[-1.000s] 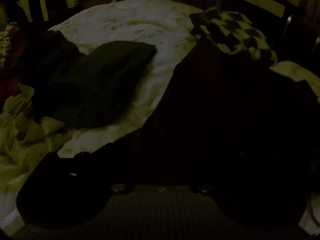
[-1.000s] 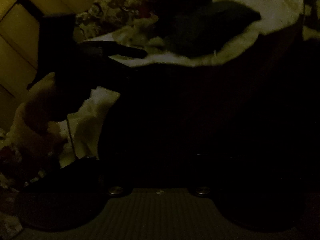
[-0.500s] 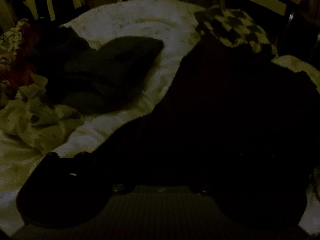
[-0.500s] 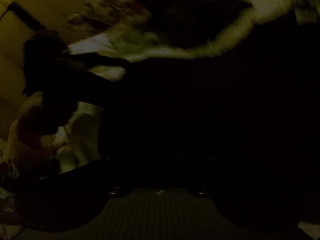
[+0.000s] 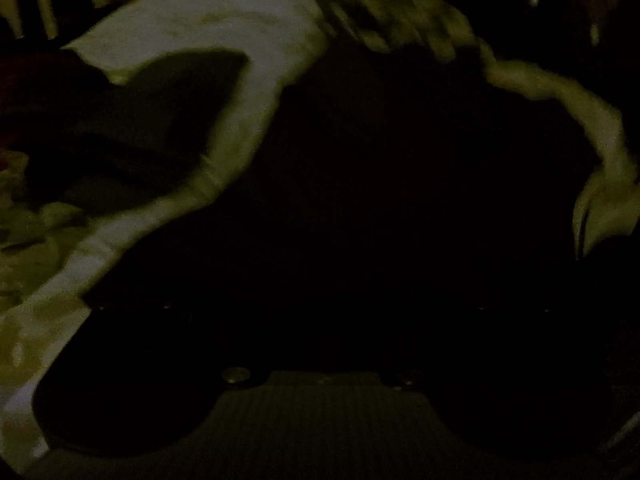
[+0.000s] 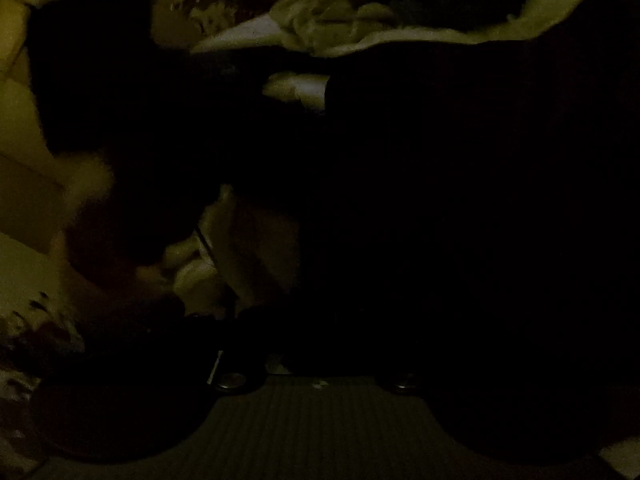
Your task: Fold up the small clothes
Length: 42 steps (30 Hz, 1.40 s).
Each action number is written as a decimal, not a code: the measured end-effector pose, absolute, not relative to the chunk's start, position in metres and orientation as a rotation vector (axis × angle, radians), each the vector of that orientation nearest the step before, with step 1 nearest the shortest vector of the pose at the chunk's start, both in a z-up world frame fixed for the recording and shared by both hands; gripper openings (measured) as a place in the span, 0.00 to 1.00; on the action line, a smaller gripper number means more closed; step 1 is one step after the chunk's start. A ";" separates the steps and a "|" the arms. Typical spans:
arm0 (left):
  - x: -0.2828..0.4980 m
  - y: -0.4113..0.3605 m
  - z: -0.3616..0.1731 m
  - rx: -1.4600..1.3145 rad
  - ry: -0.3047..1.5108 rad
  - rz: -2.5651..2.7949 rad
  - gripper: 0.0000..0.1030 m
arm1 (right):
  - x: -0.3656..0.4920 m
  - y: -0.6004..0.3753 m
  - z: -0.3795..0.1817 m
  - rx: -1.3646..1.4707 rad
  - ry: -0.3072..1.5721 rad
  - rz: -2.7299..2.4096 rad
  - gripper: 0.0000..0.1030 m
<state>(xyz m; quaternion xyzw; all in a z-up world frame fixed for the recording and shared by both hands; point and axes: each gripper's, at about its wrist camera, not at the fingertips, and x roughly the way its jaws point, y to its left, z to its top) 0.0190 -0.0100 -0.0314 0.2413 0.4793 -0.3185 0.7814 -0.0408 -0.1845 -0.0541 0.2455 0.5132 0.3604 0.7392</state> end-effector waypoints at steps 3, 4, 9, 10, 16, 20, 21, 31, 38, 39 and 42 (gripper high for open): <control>0.016 -0.016 -0.056 0.578 1.074 -0.649 0.92 | -0.054 -0.218 -0.037 0.547 1.079 0.720 0.52; 0.017 -0.017 -0.060 0.590 1.084 -0.650 0.92 | -0.060 -0.232 -0.033 0.545 1.068 0.681 0.58; 0.019 -0.012 -0.049 0.547 1.079 -0.653 0.92 | -0.086 -0.311 -0.013 0.468 0.950 0.333 0.74; 0.022 -0.010 -0.043 0.526 1.078 -0.657 0.92 | -0.090 -0.329 -0.009 0.472 0.921 0.269 0.74; 0.041 0.013 0.002 0.431 0.986 -0.632 1.00 | -0.107 -0.389 -0.001 0.495 0.777 -0.026 0.75; 0.070 0.039 0.012 0.488 0.954 -0.497 1.00 | -0.101 -0.348 -0.005 0.467 0.818 0.139 0.75; 0.077 0.046 0.012 0.502 0.957 -0.464 1.00 | -0.100 -0.338 -0.004 0.460 0.826 0.205 0.76; 0.127 0.122 -0.012 0.295 1.110 -0.370 1.00 | -0.084 -0.182 0.007 0.209 0.861 0.674 0.93; 0.135 0.109 -0.033 0.239 1.130 -0.431 0.98 | -0.084 -0.136 -0.011 0.042 0.914 0.637 0.93; 0.136 0.108 -0.036 0.233 1.132 -0.434 0.95 | -0.085 -0.128 -0.013 -0.015 0.911 0.608 0.94; 0.139 0.104 -0.046 0.215 1.146 -0.447 0.81 | -0.091 -0.116 -0.019 -0.095 0.915 0.592 0.95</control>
